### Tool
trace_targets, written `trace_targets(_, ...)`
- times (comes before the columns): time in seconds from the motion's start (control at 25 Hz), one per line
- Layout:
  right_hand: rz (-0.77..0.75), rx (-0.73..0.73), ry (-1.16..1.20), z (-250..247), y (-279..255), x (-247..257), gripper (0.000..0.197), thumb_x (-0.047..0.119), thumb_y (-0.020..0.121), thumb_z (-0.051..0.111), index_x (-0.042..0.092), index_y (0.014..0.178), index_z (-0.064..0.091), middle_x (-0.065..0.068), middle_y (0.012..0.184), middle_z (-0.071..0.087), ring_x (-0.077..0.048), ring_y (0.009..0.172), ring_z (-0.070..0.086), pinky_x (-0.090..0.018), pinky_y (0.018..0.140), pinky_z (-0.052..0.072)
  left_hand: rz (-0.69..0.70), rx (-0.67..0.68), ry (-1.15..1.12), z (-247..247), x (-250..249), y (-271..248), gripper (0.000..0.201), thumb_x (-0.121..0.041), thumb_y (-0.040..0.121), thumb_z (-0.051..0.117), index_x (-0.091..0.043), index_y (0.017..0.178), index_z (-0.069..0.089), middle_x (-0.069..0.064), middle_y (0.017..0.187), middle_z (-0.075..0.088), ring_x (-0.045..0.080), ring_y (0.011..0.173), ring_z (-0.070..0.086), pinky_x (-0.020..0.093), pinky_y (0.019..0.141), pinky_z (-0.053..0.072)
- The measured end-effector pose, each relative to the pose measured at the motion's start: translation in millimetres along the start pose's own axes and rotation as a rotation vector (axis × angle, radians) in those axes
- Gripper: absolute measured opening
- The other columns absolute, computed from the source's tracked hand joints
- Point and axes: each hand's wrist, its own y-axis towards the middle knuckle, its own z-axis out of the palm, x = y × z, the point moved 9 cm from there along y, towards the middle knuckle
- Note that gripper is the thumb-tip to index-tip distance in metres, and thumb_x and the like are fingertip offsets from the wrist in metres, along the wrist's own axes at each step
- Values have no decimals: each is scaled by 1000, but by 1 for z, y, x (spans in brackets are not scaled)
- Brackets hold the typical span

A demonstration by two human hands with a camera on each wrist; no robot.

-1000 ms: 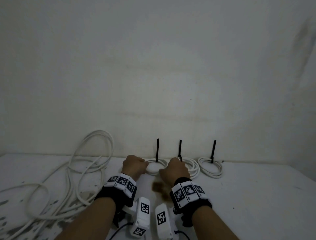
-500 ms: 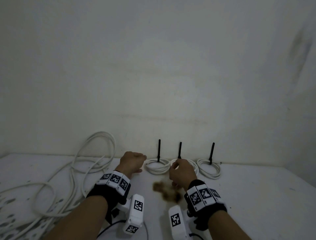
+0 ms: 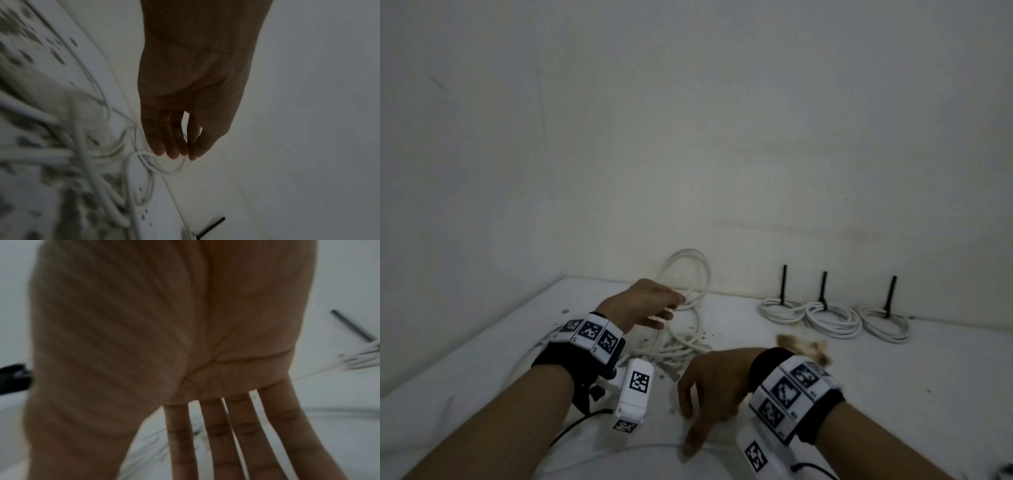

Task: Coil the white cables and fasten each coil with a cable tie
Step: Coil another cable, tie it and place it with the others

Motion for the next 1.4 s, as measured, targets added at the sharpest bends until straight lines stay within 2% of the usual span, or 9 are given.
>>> trace_targets(0.24,-140,54,-178,19,15,63,12,12,91,68,2,97,67,-8,71,64,-14,56,57,-16,49,50,-59,174,108,-34,33,-64,31,-34,86,73,-12,108,73,7,110,69,17,88,69,25,72,56)
trace_targets(0.48,-154,-856,402,-131,-54,56,14,22,95,59,10,91,63,0,59,52,-12,38,37,-19,37,31,57,220,54,-54,7,-96,56,-60,81,65,-7,99,73,6,83,71,20,71,66,29,67,54)
trace_targets(0.64,-202,-1363,853,-195,-140,16,21,11,91,60,14,71,65,8,38,40,-10,30,30,-13,37,24,244,-155,315,-111,-16,-90,48,-51,84,70,-14,55,59,2,53,58,11,49,55,26,61,48)
trace_targets(0.76,-214,-1507,1169,-207,-185,-16,20,9,90,56,14,71,57,0,53,33,-13,35,26,-14,39,23,155,-397,59,-153,-1,-84,53,-51,89,63,-14,53,51,4,50,54,17,50,55,30,67,50)
trace_targets(0.96,-131,-1670,1303,-195,-205,-45,10,14,92,54,11,85,60,-3,58,39,-17,44,31,-19,40,28,-41,-351,-89,-137,17,-68,52,-53,77,76,-17,58,44,1,53,44,14,46,37,23,49,33)
trace_targets(1.08,-69,-1626,1393,-180,-191,-68,18,17,95,54,13,78,54,-7,63,42,-19,47,34,-21,42,31,-95,-516,39,-144,20,-67,63,-72,65,73,-13,66,51,4,68,60,21,64,56,26,63,46)
trace_targets(1.2,135,-1325,783,-177,-159,-61,19,25,93,60,13,107,63,-14,94,58,-26,70,56,-29,59,48,-4,-554,20,-140,1,-69,47,-55,75,75,-16,71,49,0,72,53,19,66,51,26,63,40)
trace_targets(1.32,277,-1015,145,-160,-118,-34,87,39,92,63,31,158,7,-14,157,27,-31,140,34,-46,113,32,244,-514,327,-117,-59,-69,48,-32,82,71,-18,49,39,-6,45,40,11,45,39,23,47,29)
trace_targets(1.4,93,-1003,-98,-155,-104,17,91,41,93,60,44,154,-7,-9,162,20,-28,147,22,-58,116,22,464,-451,458,-92,-100,-72,47,-28,81,72,-17,45,44,-10,40,38,4,41,37,21,46,30)
